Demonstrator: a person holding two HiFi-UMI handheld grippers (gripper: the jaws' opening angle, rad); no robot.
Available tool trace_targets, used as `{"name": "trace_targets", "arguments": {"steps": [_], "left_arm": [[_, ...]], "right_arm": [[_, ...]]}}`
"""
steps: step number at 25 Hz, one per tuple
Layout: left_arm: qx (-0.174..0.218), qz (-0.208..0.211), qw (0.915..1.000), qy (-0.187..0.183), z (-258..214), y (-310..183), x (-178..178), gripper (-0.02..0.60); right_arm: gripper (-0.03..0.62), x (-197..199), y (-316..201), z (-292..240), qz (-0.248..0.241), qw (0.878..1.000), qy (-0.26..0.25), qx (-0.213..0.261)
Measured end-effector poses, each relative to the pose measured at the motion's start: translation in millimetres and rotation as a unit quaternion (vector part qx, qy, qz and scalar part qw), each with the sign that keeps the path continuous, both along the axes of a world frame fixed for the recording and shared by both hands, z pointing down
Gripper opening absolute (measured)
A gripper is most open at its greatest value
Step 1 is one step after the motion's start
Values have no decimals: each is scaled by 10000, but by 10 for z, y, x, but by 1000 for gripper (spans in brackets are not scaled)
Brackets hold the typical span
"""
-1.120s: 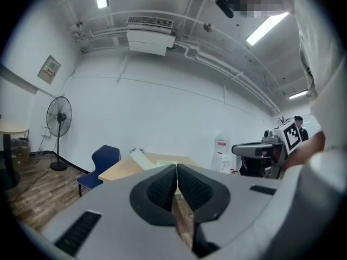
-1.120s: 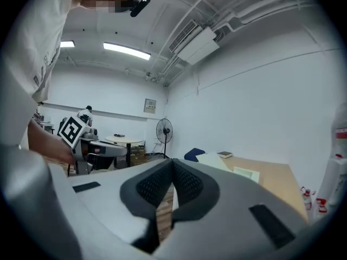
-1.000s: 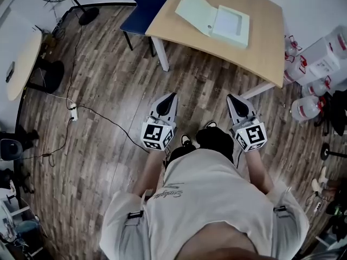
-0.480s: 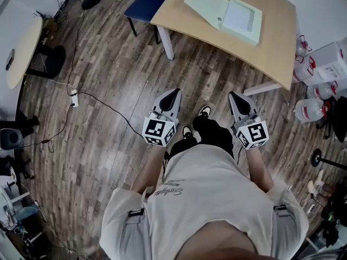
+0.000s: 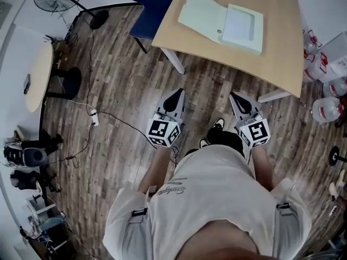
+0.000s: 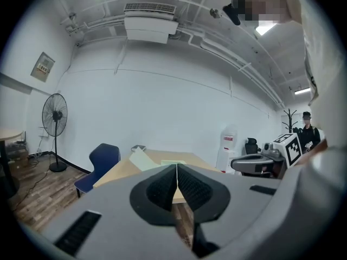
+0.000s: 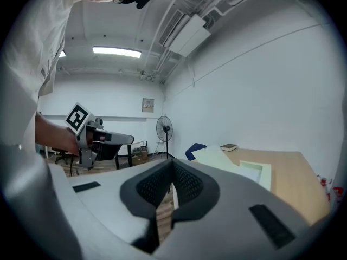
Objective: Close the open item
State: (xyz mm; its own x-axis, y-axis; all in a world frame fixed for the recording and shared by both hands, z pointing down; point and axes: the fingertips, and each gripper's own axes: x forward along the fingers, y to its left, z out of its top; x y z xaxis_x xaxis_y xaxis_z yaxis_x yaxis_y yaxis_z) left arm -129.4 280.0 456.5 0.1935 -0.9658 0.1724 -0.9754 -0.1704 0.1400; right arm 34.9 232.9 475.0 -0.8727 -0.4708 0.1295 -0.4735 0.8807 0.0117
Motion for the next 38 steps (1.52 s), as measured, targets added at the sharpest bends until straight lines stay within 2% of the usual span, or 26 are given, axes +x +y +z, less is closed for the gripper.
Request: {"name": "trace_targets", "arguments": {"steps": [4, 8, 14, 18, 22, 28, 33, 38], "left_arm": [[11, 220, 9997, -75, -170, -452, 116, 15], [46, 324, 9994, -121, -282, -827, 178, 15], [-51, 230, 9997, 7, -239, -1048, 192, 15], [-72, 121, 9999, 42, -207, -1117, 227, 15], [-191, 83, 9997, 92, -184, -1269, 120, 15], [-190, 333, 9991, 158, 0, -1565, 27, 15], [-120, 487, 9979, 415, 59, -2018, -105, 14], [49, 744, 9960, 495, -78, -2509, -370, 15]], "right_arm": [[-5, 143, -411, 21, 185, 9996, -149, -121], [-5, 68, -723, 88, -78, 10000, 36, 45], [-5, -73, -965, 16, -261, 9992, -302, 13], [-5, -34, -1010, 78, -276, 9993, -254, -67], [-5, -94, -1121, 79, -328, 9992, -206, -136], [-5, -136, -1315, 246, -89, 9996, -23, -250], [-5, -178, -1614, 200, 135, 9995, 133, -267], [-5, -466, -2048, -34, 358, 9992, 153, -106]]}}
